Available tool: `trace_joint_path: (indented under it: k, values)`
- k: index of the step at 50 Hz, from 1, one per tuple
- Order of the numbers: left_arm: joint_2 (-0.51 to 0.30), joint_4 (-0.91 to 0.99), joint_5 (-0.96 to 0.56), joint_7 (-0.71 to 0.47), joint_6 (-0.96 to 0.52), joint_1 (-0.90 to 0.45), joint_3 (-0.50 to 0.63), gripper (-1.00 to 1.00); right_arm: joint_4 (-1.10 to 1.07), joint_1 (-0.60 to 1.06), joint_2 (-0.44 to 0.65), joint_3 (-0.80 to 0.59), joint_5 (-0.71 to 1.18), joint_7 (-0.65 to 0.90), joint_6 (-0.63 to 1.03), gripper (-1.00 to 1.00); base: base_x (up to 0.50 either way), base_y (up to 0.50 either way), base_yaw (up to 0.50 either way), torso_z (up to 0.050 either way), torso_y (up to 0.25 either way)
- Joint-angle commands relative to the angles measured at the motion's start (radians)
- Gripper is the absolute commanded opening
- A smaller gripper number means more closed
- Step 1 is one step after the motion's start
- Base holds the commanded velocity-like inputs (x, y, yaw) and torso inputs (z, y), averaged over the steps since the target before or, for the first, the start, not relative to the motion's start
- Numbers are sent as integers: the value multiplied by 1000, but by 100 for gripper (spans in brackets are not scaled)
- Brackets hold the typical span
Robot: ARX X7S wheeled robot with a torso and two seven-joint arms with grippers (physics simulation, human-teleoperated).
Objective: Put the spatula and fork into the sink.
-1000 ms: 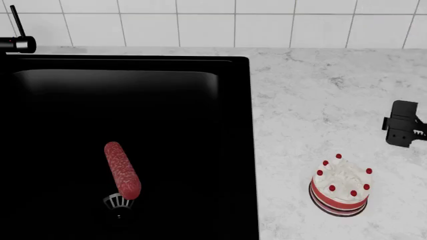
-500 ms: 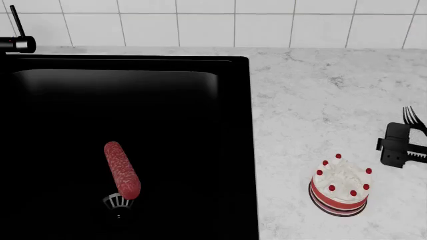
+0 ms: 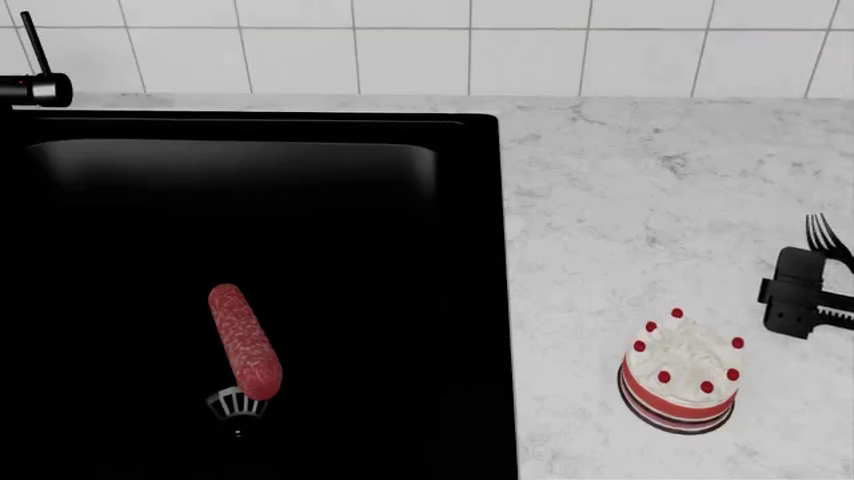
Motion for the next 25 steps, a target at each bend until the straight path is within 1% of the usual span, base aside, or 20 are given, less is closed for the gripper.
trace_joint_path:
  k: [1, 2, 3, 10, 16, 21, 25]
  values:
    - [-2, 2, -5, -5, -2, 2, 0, 100, 65, -29, -5, -31, 13, -11, -1, 100, 0, 0, 0, 0, 0]
    - [-2, 4, -6, -6, -3, 2, -2, 100, 67, -29, -7, -31, 12, -10, -2, 100, 0, 0, 0, 0, 0]
    - [-2, 5, -8, -7, -5, 2, -3, 100, 60, -30, -8, -40, 4, -10, 1, -100, 0, 0, 0, 0, 0]
    - [-4, 9, -13, -11, -7, 2, -7, 100, 0, -40, 2, -68, -14, -35, 1, -100, 0, 0, 0, -2, 0]
    - [-4, 5, -13, -10, 0, 4, -6, 100, -101, -55, 26, -79, -12, -40, 12, -100, 2, 0, 0, 0, 0]
    - [-4, 8, -17, -11, 0, 9, -11, 100, -162, -36, 31, -98, -27, -54, 9, -100, 0, 0, 1, 0, 0]
    - [-5, 11, -23, -12, 0, 9, -18, 100, -229, -7, 53, -93, -25, -33, 27, -100, 0, 0, 0, 0, 0]
